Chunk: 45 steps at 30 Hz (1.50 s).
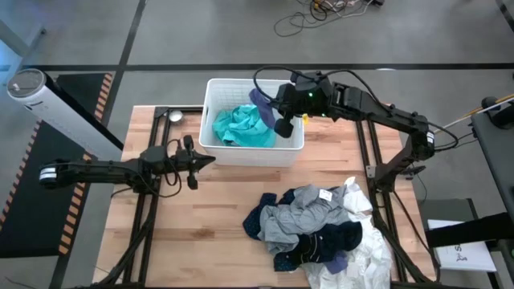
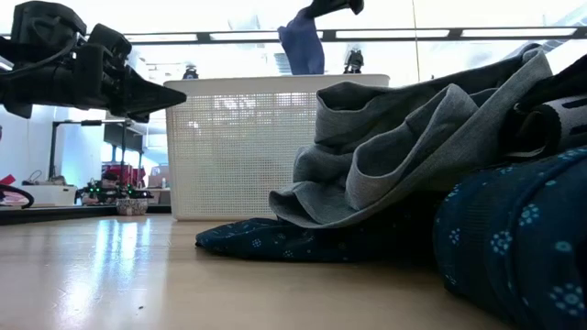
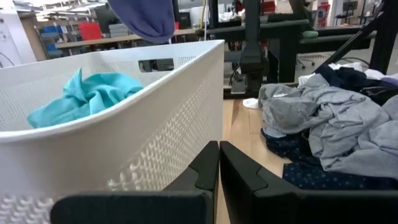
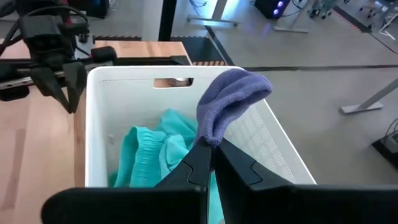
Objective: Sort clothes
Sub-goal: Put the blue sock into the laundry organizer, then put the gray shorts into the laundry organizer
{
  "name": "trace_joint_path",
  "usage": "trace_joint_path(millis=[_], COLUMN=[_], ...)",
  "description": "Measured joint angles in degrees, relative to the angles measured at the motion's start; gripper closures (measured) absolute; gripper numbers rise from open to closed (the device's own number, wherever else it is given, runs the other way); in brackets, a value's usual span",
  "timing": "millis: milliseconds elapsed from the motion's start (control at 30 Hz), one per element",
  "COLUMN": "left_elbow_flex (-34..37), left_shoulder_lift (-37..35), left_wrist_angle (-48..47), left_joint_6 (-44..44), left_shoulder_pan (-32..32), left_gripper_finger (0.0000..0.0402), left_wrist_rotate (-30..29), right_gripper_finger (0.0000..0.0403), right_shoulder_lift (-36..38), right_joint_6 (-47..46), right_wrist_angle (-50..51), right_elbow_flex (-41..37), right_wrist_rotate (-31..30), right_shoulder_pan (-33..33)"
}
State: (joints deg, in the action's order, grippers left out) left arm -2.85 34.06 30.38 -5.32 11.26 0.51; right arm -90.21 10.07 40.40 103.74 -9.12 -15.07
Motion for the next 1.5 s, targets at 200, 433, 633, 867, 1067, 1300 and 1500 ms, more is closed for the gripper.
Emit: trace_joint_path(millis=[200, 433, 633, 867, 1067, 1300, 1500], left_elbow_flex=[0.0, 0.0, 0.0, 0.0, 0.0, 0.0, 0.0], left_shoulder_lift=[0.0, 0.0, 0.0, 0.0, 0.0, 0.0, 0.0], left_wrist_angle=[0.4, 0.2, 0.1, 0.0, 0.0, 0.1, 0.6], left_joint_6=[0.0, 1.0, 2.7, 3.2, 2.7, 2.9, 3.8], left_shoulder_pan=[0.0, 0.0, 0.0, 0.0, 0.0, 0.0, -0.1], left_gripper_finger=[0.04, 0.0399, 0.0385, 0.0366, 0.0364, 0.0365, 0.0365], left_wrist_rotate=[0.0, 0.0, 0.2, 0.5, 0.5, 0.4, 0.5], right_gripper_finger=[0.0394, 0.0319, 0.0241, 0.0241, 0.0296, 0.0345, 0.0374], right_shoulder_lift=[0.0, 0.0, 0.0, 0.1, 0.0, 0.0, 0.1], right_joint_6=[-1.1, -1.3, -3.8, -8.9, -10.1, -16.2, -21.2], right_wrist_angle=[0.0, 0.0, 1.8, 16.1, 24.1, 30.7, 34.3], right_elbow_flex=[0.0, 0.0, 0.0, 0.9, 0.9, 0.8, -4.0], right_wrist_rotate=[0.0, 0.1, 0.3, 0.6, 3.1, 5.3, 6.6], right_shoulder_pan=[0.0, 0.1, 0.4, 3.0, 9.2, 19.0, 26.5])
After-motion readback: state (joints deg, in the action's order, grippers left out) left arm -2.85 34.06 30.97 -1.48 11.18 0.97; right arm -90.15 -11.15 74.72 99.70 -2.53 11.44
